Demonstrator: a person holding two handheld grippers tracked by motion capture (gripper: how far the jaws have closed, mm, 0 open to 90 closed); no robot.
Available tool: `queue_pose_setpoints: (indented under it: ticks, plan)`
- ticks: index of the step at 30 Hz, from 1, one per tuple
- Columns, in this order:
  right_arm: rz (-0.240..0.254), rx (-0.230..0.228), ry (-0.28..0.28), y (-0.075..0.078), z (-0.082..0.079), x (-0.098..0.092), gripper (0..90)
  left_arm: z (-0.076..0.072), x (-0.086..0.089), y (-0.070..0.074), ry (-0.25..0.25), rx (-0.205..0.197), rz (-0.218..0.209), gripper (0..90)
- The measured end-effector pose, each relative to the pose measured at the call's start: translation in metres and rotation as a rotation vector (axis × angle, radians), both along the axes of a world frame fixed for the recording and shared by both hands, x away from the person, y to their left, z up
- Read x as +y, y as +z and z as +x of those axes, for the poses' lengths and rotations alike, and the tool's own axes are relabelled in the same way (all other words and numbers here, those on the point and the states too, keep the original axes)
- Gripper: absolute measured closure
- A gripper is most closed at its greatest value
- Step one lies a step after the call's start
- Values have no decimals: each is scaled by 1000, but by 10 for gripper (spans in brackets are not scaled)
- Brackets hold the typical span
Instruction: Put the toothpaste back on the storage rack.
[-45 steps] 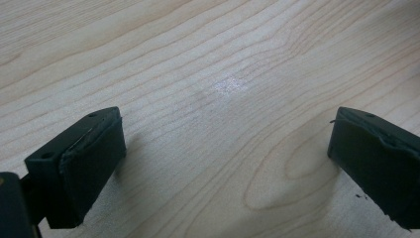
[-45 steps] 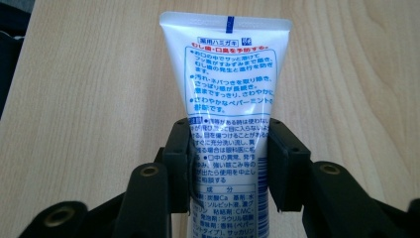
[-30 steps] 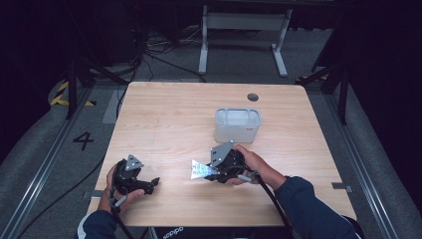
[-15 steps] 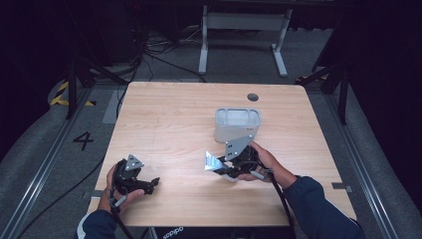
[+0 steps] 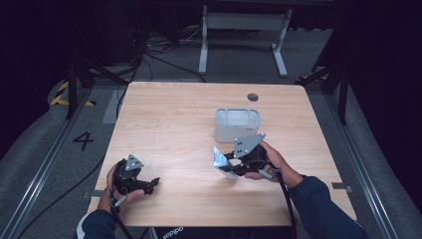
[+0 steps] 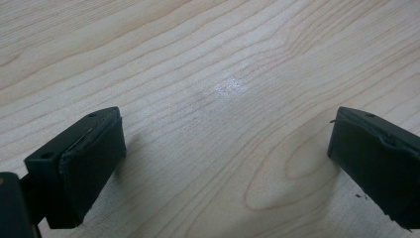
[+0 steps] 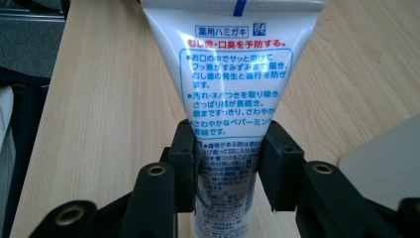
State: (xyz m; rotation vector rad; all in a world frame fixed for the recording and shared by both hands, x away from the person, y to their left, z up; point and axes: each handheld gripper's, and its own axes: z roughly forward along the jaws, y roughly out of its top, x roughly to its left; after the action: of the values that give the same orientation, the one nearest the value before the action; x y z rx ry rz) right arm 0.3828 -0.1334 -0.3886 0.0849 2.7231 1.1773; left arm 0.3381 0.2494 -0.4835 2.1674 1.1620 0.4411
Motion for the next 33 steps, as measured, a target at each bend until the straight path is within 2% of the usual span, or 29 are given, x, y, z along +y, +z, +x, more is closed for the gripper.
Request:
queue_pose_setpoints:
  ticks: [19, 33]
  plan:
    - [77, -5, -38, 16, 4, -15, 643, 0, 0, 0, 1, 0, -1, 18]
    - [130, -26, -73, 27, 6, -27, 643, 0, 0, 0, 1, -2, 0, 18]
